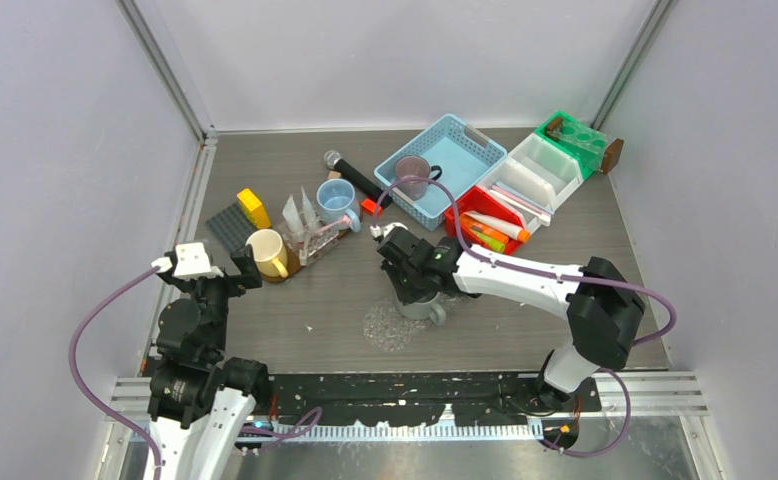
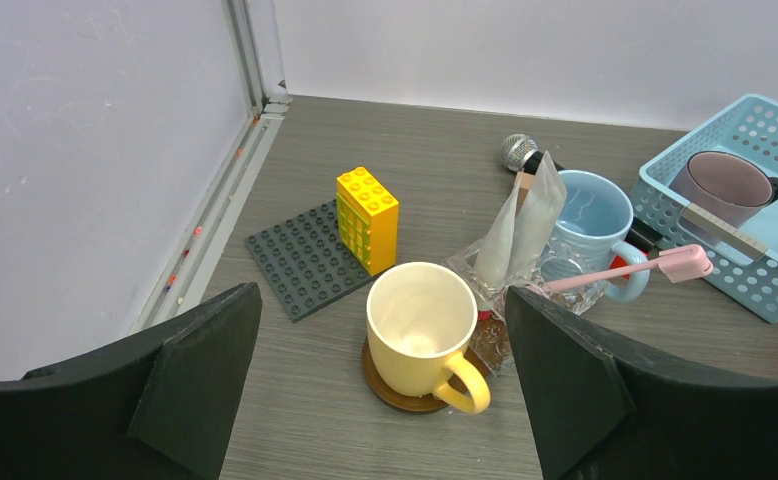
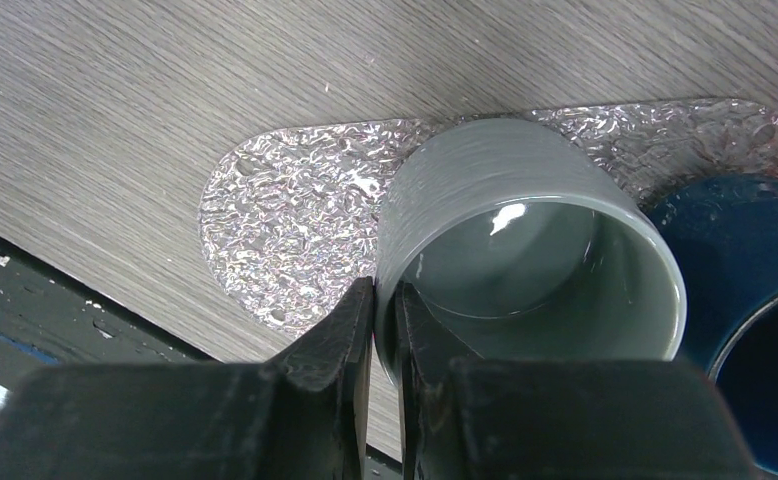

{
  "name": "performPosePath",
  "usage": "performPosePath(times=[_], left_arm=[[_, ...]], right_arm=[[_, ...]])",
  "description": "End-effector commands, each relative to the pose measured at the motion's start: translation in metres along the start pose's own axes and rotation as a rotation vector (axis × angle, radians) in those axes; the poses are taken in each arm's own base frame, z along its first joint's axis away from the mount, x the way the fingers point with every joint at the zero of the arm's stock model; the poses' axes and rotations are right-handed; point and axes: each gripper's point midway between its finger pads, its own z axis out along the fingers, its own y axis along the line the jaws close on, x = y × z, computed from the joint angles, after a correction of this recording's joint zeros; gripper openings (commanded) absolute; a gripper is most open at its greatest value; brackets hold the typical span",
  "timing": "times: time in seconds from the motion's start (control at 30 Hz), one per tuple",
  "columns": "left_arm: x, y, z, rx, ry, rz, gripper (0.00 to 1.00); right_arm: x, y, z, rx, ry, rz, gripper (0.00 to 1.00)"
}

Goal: Prepare toiletry sets of a toothbrush and toothpaste on the tray
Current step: Move the cup to the tray.

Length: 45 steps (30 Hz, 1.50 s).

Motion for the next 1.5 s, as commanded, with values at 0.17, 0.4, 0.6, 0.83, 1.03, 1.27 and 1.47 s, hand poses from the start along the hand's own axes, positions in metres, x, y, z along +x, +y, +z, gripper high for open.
performPosePath(times=[0.17, 0.4, 0.6, 0.83, 1.03, 1.27, 1.47], left_arm=[[-0.001, -0.003, 0.004, 0.012, -0.005, 0.007, 0.95], [0.000, -0.003, 0.005, 0.012, -0.002, 0.008, 0.95], [-0.001, -0.004, 0.004, 0.012, -0.005, 0.007, 0.95], [-0.001, -0.003, 0.005, 0.012, -0.003, 0.009, 0.95], [-0.001, -0.004, 0.004, 0.013, -0.002, 0.009, 0.95], [0.000, -0.004, 0.005, 0.014, -0.001, 0.010, 0.95], [0.000, -0.004, 0.005, 0.014, 0.001, 0.010, 0.95]], right_arm=[[-0.002, -0.008, -0.015, 0.023, -0.029, -0.026, 0.06], [-0.007, -0.009, -0.025, 0.020, -0.048, -0.049, 0.02], [-0.009, -0.015, -0.032, 0.048, -0.058, -0.067, 0.01], [-0.005, -0.016, -0.030, 0.047, -0.045, -0.080, 0.01], [-0.002, -0.013, -0.024, 0.023, -0.042, -0.086, 0.13], [-0.005, -0.011, -0.024, 0.013, -0.057, -0.091, 0.24], [-0.022, -0.006, -0.044, -0.008, -0.109, -0.104, 0.37]])
